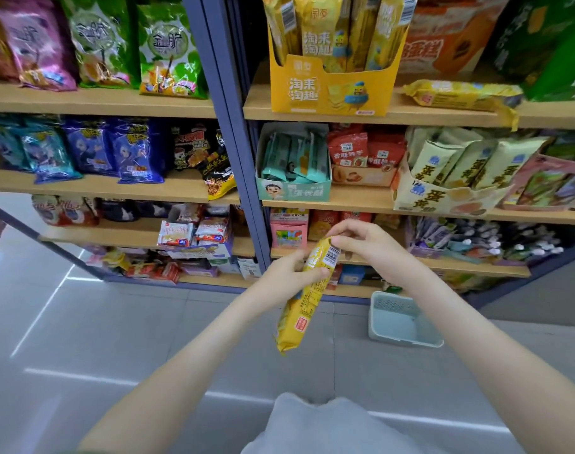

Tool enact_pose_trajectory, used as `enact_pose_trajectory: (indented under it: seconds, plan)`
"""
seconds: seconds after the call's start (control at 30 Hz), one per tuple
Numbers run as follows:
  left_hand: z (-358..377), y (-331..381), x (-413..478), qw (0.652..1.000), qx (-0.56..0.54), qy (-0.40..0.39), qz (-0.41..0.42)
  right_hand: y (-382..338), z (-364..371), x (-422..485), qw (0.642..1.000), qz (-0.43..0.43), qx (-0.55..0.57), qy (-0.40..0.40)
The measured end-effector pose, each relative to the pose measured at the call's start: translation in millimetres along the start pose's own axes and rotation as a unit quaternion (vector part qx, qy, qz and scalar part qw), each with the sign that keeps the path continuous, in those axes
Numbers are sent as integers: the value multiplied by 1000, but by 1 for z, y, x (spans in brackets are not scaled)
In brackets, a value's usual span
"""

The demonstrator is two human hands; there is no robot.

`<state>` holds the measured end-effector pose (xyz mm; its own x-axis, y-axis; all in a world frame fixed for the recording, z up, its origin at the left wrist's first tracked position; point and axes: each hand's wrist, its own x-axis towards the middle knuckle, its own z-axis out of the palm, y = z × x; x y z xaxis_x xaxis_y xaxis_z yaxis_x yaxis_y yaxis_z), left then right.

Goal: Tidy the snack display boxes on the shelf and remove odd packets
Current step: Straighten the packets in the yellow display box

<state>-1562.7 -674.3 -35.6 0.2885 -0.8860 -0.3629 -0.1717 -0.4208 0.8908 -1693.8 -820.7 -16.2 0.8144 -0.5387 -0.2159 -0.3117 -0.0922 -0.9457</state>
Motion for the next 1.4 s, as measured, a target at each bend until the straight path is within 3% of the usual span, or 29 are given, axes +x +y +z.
enact_pose_trajectory:
  seconds: [0.17,0.4,0.57,0.67,0.8,0.87,1.2,1.4]
  plan:
    - [-9,-1,-5,987,-115,-105,-38,-3,-2,-3,998,-25,-47,25]
    - [-16,-2,-10,967,-192,-153,-63,0,4,-3,991,-22,134,-10]
    - [-13,-4,-8,958,-248,-129,-64,-4,12,-4,988,-26,149,24]
    - [-5,1,-4,949,-307,-13,-65,-10,19,-9,999,-1,36,10]
    - [-4,12,13,873,-465,144,-45,-10,33,-17,987,68,24,-142]
    - [-10,15,20,832,-521,185,-40,-7,37,-18,982,77,12,-170]
    - [-14,22,25,715,-669,204,-24,-4,26,-5,993,19,103,-60]
    - [-11,24,24,687,-699,195,-45,-3,26,-3,997,-17,80,-13]
